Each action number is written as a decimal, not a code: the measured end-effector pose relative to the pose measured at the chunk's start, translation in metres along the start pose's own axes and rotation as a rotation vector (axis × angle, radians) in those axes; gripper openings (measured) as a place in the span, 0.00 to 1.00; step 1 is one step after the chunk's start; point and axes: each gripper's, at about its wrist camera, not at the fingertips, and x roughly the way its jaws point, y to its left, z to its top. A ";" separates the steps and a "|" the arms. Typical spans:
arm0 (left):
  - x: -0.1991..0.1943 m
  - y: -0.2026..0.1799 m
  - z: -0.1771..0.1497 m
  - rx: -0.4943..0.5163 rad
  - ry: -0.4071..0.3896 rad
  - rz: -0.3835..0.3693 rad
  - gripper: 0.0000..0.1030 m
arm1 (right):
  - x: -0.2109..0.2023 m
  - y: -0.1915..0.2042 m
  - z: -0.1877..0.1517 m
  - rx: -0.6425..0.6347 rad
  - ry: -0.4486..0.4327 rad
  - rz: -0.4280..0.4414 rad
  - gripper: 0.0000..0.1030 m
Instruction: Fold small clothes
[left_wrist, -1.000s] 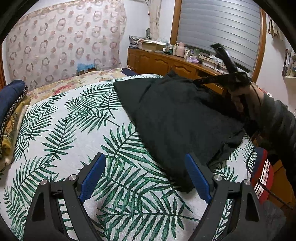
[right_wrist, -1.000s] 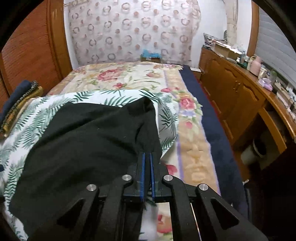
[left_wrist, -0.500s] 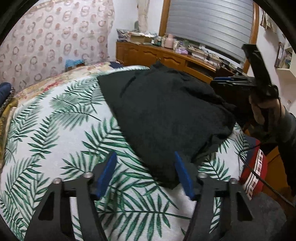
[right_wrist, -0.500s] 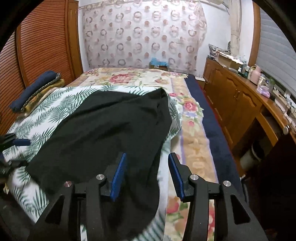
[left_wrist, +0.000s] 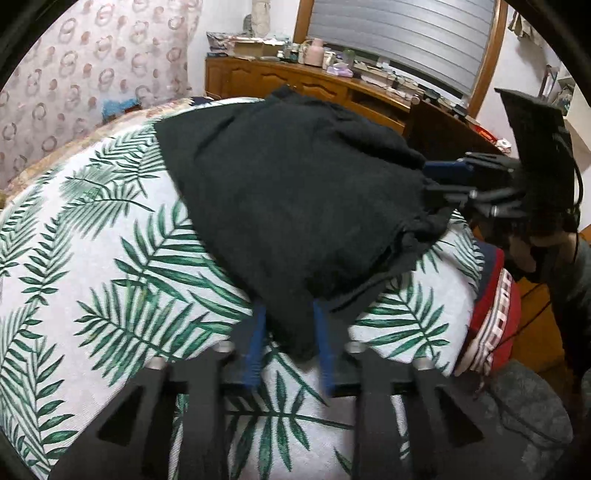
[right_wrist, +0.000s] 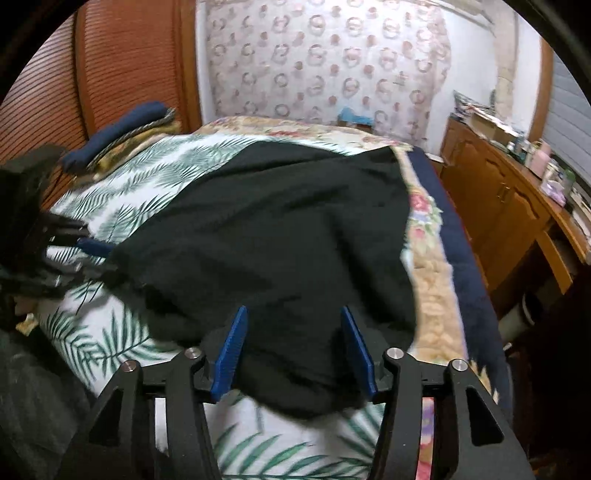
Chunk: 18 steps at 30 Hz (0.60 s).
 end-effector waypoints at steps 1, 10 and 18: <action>-0.001 0.000 0.001 0.000 -0.001 -0.006 0.08 | 0.003 0.000 0.001 -0.015 0.002 0.014 0.58; -0.046 -0.005 0.039 0.013 -0.170 0.012 0.05 | 0.013 -0.003 -0.005 -0.089 0.036 0.080 0.73; -0.054 -0.001 0.063 0.012 -0.227 0.033 0.04 | 0.012 -0.013 -0.011 -0.154 0.057 0.019 0.75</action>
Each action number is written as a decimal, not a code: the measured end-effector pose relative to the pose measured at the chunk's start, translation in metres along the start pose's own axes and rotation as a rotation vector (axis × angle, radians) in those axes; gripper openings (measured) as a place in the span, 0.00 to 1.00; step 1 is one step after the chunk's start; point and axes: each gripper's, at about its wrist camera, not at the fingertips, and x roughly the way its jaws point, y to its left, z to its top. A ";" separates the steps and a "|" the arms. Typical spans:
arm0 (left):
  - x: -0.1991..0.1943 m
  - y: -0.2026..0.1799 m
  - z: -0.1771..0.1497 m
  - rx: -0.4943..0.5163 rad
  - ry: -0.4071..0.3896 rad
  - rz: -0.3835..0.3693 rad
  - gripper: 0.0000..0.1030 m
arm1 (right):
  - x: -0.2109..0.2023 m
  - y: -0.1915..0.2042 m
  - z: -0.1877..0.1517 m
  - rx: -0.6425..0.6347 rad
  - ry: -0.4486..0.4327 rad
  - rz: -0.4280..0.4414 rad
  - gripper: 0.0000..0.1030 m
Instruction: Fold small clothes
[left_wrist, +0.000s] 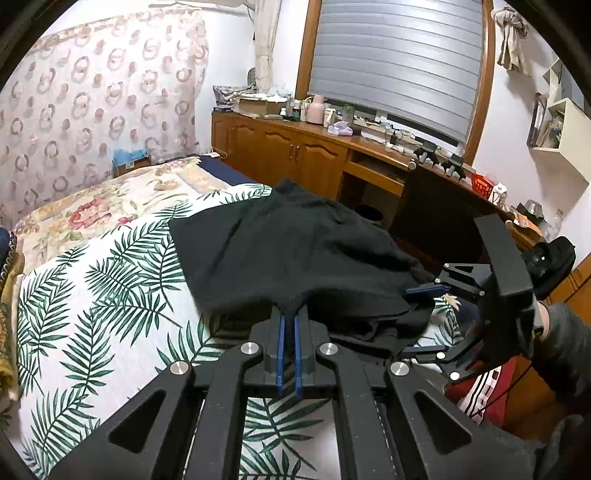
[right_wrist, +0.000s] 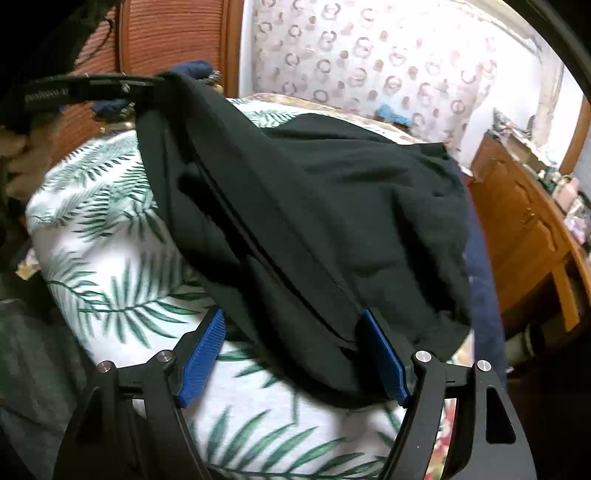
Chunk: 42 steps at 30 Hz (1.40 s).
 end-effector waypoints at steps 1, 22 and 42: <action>0.000 0.001 0.001 0.000 -0.002 0.003 0.04 | 0.002 -0.001 0.002 -0.002 0.001 -0.017 0.75; 0.010 0.029 0.026 -0.001 -0.028 0.074 0.04 | -0.013 -0.028 0.051 -0.048 -0.151 -0.144 0.09; 0.110 0.125 0.095 -0.055 0.060 0.138 0.04 | 0.066 -0.101 0.143 0.060 -0.143 -0.083 0.09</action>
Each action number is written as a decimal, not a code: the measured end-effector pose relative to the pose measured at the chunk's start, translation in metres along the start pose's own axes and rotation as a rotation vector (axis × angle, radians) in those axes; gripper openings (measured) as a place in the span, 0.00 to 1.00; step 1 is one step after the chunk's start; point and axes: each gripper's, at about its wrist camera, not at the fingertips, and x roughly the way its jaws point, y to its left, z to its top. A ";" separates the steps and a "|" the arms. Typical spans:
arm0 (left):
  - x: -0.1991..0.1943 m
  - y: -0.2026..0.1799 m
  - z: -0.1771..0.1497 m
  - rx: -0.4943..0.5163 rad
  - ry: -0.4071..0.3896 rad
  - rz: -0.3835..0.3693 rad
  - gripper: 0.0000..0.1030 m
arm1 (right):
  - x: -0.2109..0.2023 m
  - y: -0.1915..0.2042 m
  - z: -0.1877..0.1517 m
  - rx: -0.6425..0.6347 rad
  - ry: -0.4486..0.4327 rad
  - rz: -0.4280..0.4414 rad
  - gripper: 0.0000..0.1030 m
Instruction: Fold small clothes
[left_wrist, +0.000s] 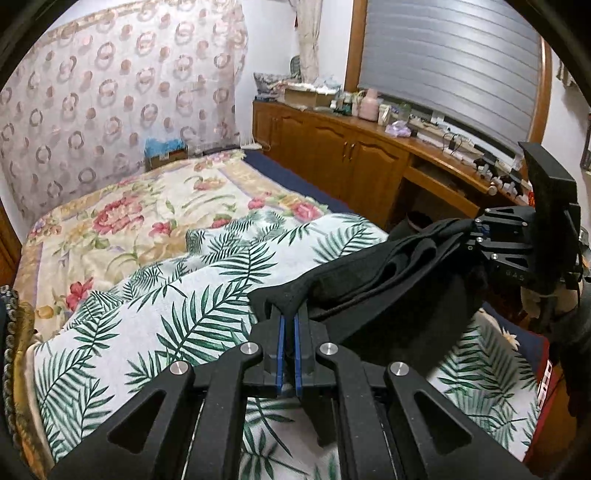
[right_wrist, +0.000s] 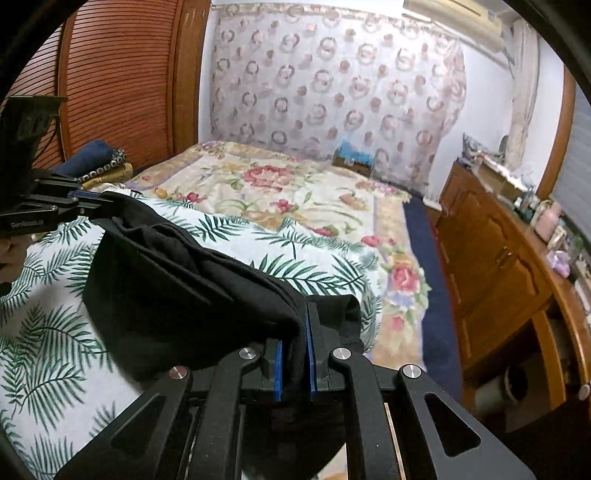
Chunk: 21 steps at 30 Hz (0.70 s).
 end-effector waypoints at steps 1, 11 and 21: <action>0.006 0.002 0.001 -0.003 0.012 -0.002 0.04 | 0.003 -0.003 0.001 0.007 0.008 0.010 0.09; 0.030 0.011 0.006 -0.018 0.059 -0.044 0.05 | 0.016 -0.034 0.020 0.087 0.032 0.068 0.09; 0.029 0.023 0.006 -0.013 0.010 -0.040 0.43 | 0.035 -0.042 0.030 0.148 0.047 0.065 0.24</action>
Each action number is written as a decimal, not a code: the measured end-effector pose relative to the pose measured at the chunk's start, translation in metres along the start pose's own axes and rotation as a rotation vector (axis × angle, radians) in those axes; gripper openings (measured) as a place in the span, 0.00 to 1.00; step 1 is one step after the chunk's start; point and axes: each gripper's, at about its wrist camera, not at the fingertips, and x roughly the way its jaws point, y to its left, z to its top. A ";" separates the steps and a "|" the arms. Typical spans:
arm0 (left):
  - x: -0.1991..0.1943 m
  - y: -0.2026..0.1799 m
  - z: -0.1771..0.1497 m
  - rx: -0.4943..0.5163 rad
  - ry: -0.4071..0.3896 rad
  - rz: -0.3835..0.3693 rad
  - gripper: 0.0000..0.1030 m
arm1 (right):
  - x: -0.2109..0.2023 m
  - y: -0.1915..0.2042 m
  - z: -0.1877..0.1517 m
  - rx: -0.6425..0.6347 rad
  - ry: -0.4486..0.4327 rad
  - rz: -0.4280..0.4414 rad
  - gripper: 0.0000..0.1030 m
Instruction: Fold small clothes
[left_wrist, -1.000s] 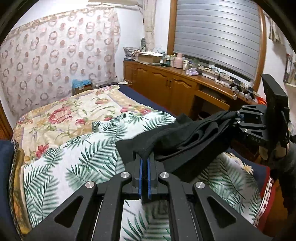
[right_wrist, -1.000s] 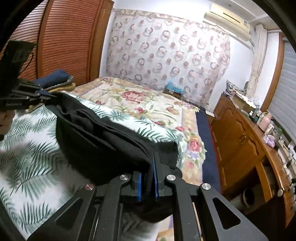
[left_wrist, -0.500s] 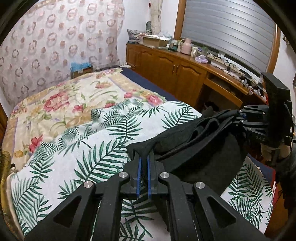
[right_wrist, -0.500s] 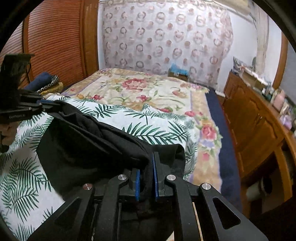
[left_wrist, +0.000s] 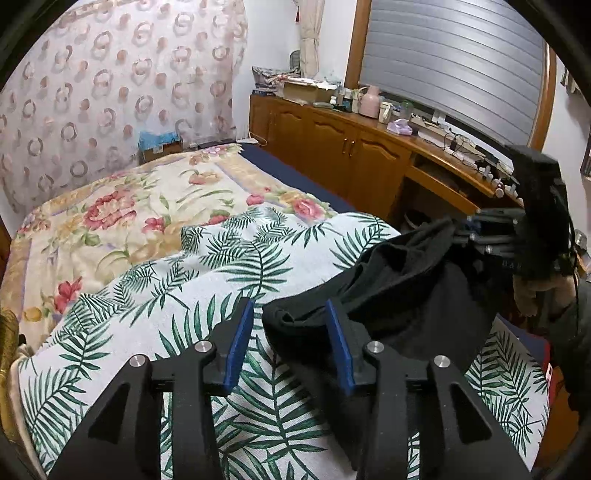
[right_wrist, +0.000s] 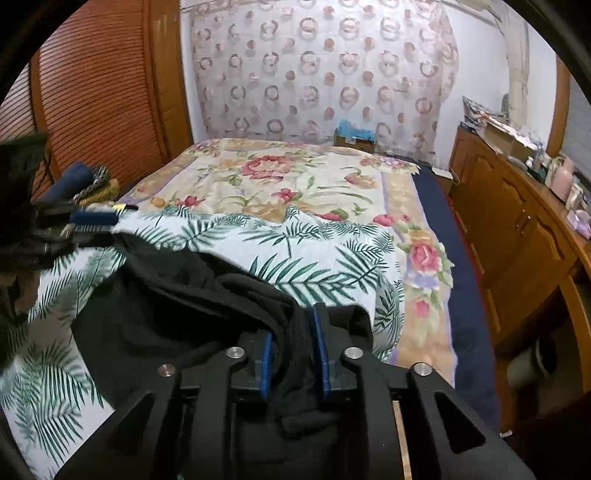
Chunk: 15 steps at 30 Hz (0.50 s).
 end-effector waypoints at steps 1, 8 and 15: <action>0.003 0.001 -0.002 -0.001 0.007 0.000 0.44 | 0.001 -0.001 0.003 0.014 -0.005 -0.008 0.28; 0.017 0.003 -0.013 -0.009 0.041 -0.001 0.44 | -0.014 -0.018 0.020 0.148 -0.078 -0.026 0.44; 0.020 0.006 -0.016 -0.027 0.050 0.006 0.44 | -0.029 -0.014 0.025 0.113 -0.077 -0.110 0.44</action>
